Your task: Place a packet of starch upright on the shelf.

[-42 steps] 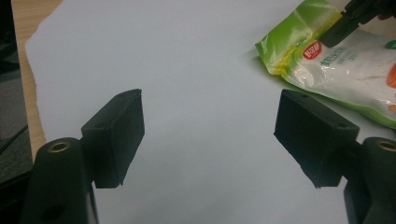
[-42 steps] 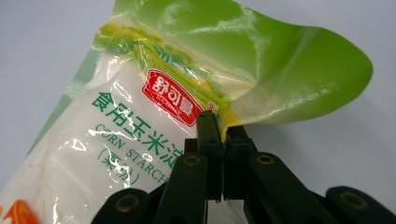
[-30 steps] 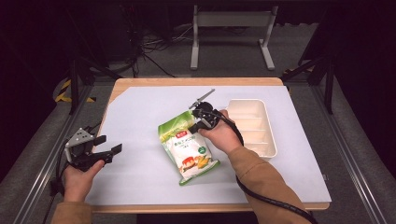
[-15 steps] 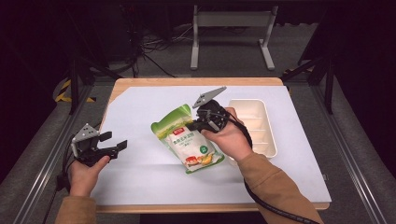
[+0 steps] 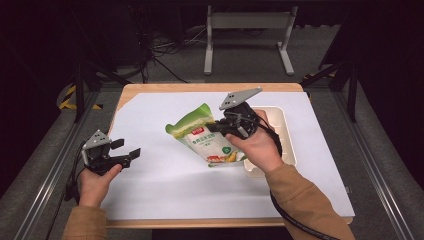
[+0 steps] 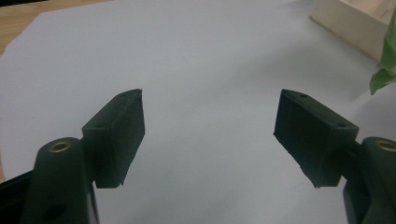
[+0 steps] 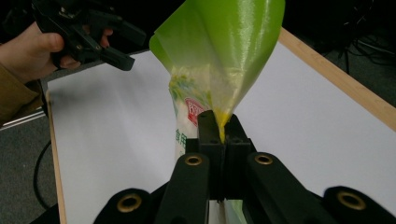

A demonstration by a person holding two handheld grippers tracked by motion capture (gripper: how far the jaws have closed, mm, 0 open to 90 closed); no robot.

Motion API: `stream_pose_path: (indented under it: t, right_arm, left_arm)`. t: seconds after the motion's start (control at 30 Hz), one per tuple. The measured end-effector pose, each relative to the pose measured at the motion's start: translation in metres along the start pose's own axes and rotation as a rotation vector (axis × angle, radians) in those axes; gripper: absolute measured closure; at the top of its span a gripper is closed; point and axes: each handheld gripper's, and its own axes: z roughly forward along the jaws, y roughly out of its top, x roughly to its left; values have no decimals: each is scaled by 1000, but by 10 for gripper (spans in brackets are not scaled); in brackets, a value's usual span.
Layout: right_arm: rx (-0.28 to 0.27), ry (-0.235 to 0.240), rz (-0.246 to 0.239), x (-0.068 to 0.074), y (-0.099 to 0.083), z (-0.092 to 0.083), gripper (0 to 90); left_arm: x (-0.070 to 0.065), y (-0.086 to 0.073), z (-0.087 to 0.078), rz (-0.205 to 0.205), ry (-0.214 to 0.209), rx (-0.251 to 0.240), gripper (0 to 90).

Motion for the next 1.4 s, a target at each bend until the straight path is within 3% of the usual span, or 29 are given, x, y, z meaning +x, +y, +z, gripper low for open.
stream_pose_path:
  t: [0.53, 0.87, 1.4]
  right_arm:
    - [-159, 4, -1, -5, 8, -36, 890]
    - [-186, -38, -5, -12, 12, -56, 890]
    - [-223, -98, 1, -41, 6, -82, 890]
  left_arm:
    - [-1, 0, 0, 0, 0, 2, 252]
    - [1, -1, 0, -4, 3, 1, 252]
    - [2, -3, -1, -10, 5, 2, 251]
